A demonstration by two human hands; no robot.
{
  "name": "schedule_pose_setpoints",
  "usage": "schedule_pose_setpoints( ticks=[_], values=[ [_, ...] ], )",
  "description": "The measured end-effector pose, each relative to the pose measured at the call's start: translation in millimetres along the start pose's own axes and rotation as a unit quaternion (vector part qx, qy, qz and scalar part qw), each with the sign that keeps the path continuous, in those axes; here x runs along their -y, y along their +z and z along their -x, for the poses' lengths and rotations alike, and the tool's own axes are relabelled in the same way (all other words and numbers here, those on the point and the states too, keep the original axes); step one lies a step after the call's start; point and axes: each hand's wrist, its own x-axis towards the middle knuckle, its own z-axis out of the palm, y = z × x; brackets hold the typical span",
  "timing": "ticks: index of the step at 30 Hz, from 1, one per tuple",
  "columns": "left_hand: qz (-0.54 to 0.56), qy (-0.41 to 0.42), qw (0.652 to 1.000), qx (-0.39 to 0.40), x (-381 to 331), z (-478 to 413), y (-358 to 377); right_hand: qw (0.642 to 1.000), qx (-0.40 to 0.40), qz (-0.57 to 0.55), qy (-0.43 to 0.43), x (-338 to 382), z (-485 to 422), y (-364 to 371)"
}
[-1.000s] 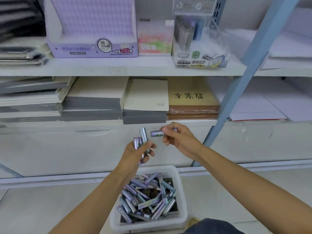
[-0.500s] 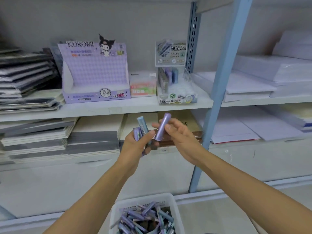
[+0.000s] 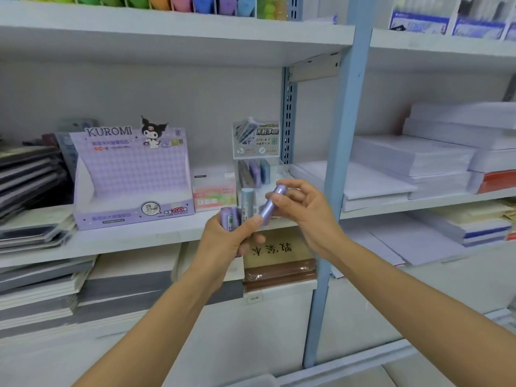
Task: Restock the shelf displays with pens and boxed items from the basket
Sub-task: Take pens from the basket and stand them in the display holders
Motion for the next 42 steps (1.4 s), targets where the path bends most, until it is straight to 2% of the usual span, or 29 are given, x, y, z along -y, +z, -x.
schedule_pose_setpoints(
  ticks=[5,8,12,16,22,26,28,32,34,38,39,42],
  values=[
    [-0.005,0.020,1.000,-0.020,-20.0,-26.9,-4.9,0.995,-0.054,0.061,-0.059,22.7,-52.9,-18.2],
    [-0.015,0.027,0.999,-0.033,-24.5,-41.5,-9.7,0.989,-0.066,0.120,-0.054,22.5,-82.1,-23.9],
    [-0.005,0.034,0.999,-0.040,-24.1,-52.6,-13.1,0.980,-0.029,0.194,-0.034,5.4,-103.6,-22.6],
    [-0.009,0.038,0.999,-0.038,-19.9,-57.9,-18.8,0.954,0.000,0.299,-0.036,-12.4,-110.9,-17.3],
    [-0.004,0.032,0.999,-0.034,-13.6,-64.6,-24.7,0.927,0.074,0.363,-0.054,-11.8,-116.0,-19.7],
    [0.011,0.026,0.999,-0.030,-11.6,-67.5,-23.6,0.917,0.069,0.389,-0.056,-11.8,-118.8,-16.7],
    [0.012,0.025,0.999,-0.026,-10.7,-67.9,-23.5,0.908,0.067,0.405,-0.083,-13.5,-119.1,-13.7],
    [0.014,0.031,0.999,-0.021,-10.5,-67.7,-24.5,0.873,0.043,0.463,-0.146,-21.7,-119.8,-14.7],
    [0.015,0.034,0.999,-0.017,-11.1,-66.8,-24.5,0.862,0.044,0.486,-0.137,-25.0,-118.2,-15.7],
    [0.006,0.035,0.999,-0.016,-11.6,-64.6,-24.3,0.859,0.042,0.496,-0.118,-15.6,-113.3,-13.2],
    [0.000,0.035,0.999,-0.016,-12.1,-64.4,-23.9,0.869,0.037,0.480,-0.119,-10.1,-111.1,-11.5],
    [-0.016,0.036,0.999,-0.015,-15.4,-63.0,-21.3,0.946,0.078,0.301,-0.093,8.2,-98.6,-5.0]
  ],
)
